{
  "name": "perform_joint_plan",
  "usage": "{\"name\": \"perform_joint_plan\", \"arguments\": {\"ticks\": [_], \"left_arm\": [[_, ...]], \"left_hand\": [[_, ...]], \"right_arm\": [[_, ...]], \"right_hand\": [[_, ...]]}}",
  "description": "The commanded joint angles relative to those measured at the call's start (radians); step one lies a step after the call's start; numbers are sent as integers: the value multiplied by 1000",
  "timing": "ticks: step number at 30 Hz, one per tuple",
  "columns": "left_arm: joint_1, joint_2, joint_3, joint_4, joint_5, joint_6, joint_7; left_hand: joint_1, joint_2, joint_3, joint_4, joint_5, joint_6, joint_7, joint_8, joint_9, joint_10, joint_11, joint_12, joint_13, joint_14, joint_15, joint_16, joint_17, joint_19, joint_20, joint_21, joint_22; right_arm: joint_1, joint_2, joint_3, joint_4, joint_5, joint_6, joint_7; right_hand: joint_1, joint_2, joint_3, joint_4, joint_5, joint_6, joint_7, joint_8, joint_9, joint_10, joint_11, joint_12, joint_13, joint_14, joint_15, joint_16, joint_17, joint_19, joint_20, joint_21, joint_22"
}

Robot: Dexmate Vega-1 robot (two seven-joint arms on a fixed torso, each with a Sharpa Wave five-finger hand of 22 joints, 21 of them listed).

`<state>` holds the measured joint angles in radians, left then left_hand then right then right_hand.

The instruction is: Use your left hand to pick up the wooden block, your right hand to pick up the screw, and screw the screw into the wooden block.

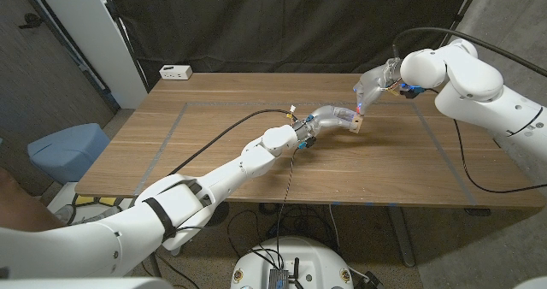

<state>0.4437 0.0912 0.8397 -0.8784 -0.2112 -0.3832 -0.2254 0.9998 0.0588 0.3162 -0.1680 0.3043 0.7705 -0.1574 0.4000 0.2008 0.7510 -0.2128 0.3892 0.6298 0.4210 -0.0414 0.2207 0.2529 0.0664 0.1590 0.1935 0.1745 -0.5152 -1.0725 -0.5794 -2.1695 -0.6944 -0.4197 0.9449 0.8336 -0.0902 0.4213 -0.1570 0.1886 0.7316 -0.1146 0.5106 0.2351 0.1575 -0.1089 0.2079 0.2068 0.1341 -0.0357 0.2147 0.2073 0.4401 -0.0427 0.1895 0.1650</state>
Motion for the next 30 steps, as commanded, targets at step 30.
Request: {"name": "perform_joint_plan", "arguments": {"ticks": [30], "left_arm": [[-27,-23,-5,74,-13,-30,-27]], "left_hand": [[-27,35,25,18,7,50,-2,8,17,10,1,11,3,7,-73,0,2,5,0,7,6]], "right_arm": [[12,9,-13,2,-32,-4,16]], "right_hand": [[13,-1,15,-7,-4,-55,-10,-6,7,0,5,-9,3,14,-50,2,0,18,-13,0,3]]}}
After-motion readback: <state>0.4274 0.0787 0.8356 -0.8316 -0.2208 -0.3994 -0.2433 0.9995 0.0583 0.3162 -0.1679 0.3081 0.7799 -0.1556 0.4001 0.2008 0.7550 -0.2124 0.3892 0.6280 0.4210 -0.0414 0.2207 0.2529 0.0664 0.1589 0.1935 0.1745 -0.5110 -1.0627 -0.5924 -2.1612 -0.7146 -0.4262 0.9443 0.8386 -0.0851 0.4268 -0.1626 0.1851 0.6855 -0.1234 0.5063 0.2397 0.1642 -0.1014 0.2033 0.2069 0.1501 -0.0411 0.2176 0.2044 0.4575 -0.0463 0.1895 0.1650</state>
